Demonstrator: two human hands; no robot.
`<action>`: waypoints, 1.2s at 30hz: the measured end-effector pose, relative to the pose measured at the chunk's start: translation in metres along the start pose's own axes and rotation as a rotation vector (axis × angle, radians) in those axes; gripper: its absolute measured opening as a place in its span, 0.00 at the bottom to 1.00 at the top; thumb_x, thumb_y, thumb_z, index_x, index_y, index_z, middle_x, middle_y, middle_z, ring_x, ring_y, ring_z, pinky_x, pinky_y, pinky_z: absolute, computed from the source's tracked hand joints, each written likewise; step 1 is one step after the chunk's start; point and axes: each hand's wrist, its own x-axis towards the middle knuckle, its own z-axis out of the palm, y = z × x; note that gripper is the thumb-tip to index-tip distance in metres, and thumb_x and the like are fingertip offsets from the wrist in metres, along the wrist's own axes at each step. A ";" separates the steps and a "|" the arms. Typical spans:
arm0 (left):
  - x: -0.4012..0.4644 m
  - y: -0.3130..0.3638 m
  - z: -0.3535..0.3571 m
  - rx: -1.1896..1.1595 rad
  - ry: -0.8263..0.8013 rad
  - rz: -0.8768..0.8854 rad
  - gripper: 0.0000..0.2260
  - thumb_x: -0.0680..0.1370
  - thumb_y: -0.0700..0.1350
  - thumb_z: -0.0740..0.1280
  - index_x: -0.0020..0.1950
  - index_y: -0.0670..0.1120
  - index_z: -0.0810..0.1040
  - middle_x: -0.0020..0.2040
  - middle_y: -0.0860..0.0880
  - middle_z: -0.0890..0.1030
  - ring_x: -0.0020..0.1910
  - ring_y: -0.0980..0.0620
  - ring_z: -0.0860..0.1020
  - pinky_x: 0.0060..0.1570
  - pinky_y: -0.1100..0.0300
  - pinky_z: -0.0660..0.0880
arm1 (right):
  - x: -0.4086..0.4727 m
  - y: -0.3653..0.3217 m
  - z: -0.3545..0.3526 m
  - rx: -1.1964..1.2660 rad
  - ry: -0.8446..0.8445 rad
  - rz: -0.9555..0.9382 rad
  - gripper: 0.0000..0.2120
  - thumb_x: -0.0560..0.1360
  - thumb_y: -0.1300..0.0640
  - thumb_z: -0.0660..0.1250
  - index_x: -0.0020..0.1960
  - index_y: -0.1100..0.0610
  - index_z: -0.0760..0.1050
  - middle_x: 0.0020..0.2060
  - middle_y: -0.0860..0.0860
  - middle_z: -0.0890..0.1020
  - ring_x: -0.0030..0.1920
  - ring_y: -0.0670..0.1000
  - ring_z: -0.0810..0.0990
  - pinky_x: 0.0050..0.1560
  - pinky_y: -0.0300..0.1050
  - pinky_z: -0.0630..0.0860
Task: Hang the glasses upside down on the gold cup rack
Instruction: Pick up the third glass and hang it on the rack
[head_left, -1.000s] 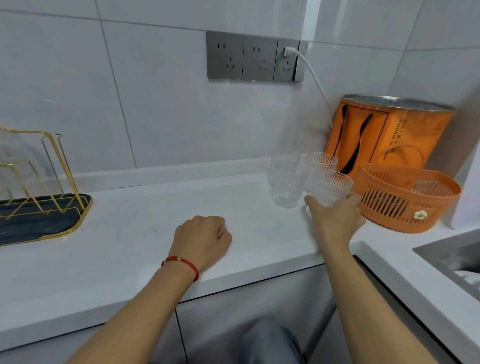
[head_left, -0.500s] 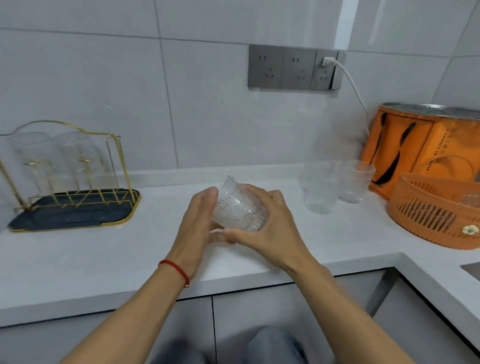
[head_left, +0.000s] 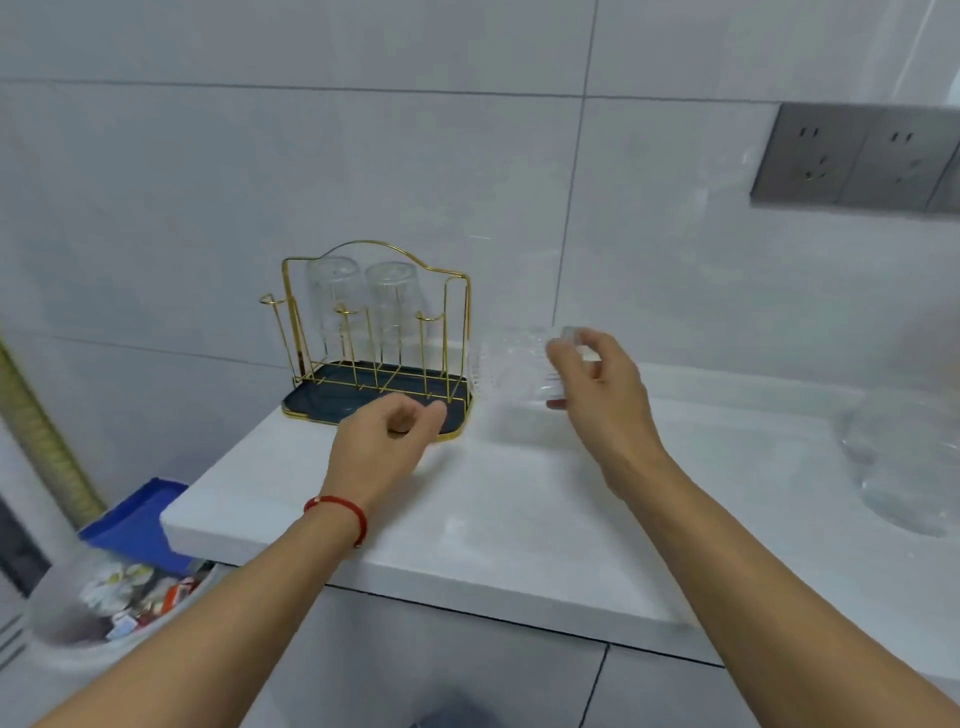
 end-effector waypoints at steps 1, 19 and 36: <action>0.002 -0.012 -0.002 0.223 0.022 0.078 0.07 0.76 0.51 0.72 0.47 0.49 0.85 0.50 0.51 0.84 0.55 0.52 0.78 0.57 0.53 0.78 | 0.011 -0.007 -0.003 0.009 0.063 -0.019 0.23 0.73 0.36 0.68 0.65 0.43 0.75 0.46 0.43 0.84 0.41 0.47 0.88 0.50 0.48 0.81; 0.011 -0.035 0.021 0.663 -0.165 0.066 0.29 0.78 0.62 0.58 0.78 0.53 0.61 0.74 0.47 0.66 0.75 0.46 0.61 0.74 0.47 0.65 | 0.168 -0.076 0.071 -0.156 -0.142 -0.244 0.32 0.65 0.39 0.80 0.65 0.51 0.83 0.61 0.52 0.84 0.61 0.49 0.82 0.61 0.46 0.79; 0.013 -0.040 0.021 0.631 -0.099 0.126 0.32 0.76 0.62 0.58 0.77 0.50 0.60 0.69 0.49 0.71 0.70 0.48 0.65 0.73 0.51 0.65 | 0.165 -0.035 0.078 -0.247 -0.470 -0.280 0.33 0.73 0.56 0.80 0.75 0.59 0.73 0.70 0.54 0.79 0.69 0.51 0.78 0.67 0.40 0.74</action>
